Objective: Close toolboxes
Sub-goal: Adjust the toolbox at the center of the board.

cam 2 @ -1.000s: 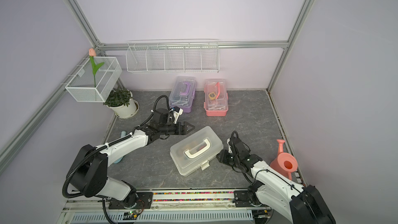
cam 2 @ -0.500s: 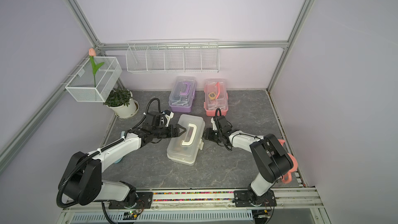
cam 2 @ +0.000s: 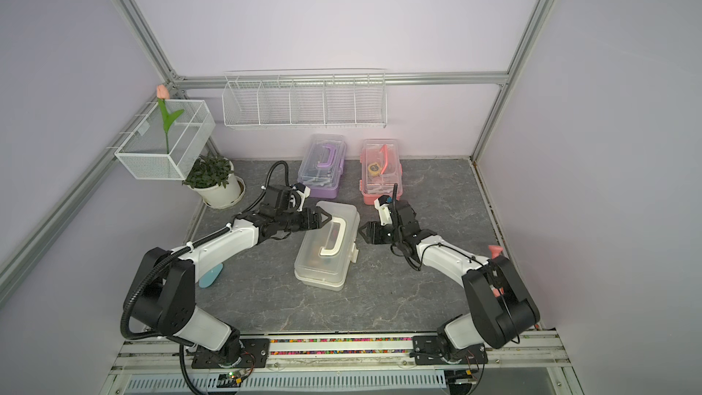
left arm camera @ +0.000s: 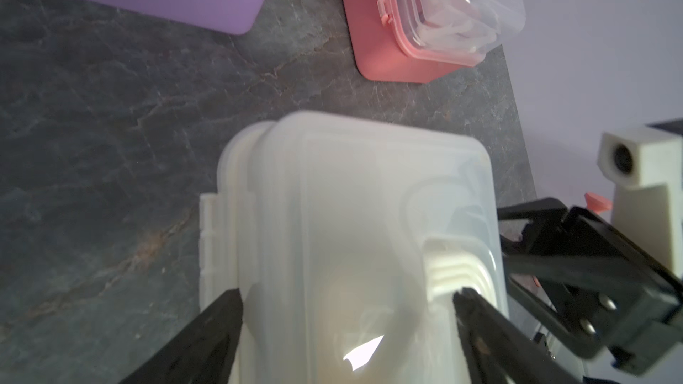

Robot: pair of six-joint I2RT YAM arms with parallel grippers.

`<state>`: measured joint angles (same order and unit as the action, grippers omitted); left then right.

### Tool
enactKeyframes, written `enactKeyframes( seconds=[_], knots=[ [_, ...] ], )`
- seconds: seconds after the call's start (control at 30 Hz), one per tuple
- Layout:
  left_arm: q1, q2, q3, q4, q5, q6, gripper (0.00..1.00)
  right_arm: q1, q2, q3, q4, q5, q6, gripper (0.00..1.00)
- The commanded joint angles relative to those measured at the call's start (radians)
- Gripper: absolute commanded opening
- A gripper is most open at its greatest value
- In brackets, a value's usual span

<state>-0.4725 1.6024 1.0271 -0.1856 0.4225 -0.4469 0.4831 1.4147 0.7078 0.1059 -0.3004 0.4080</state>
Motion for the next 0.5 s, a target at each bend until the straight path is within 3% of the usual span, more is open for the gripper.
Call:
enactKeyframes(
  seconds=[0.0,0.3,0.47],
  knots=[
    [0.002,0.087,0.091,-0.023,0.021,0.048,0.91,0.021,-0.066,-0.098,0.068,0.028,-0.184,0.73],
    [-0.006,0.294,0.287,-0.009,0.171,0.014,0.85,0.064,-0.074,-0.295,0.464,-0.043,-0.371,0.77],
    [-0.017,0.327,0.358,-0.046,0.179,0.025,0.85,0.092,0.007,-0.321,0.536,-0.045,-0.471,0.79]
  ],
)
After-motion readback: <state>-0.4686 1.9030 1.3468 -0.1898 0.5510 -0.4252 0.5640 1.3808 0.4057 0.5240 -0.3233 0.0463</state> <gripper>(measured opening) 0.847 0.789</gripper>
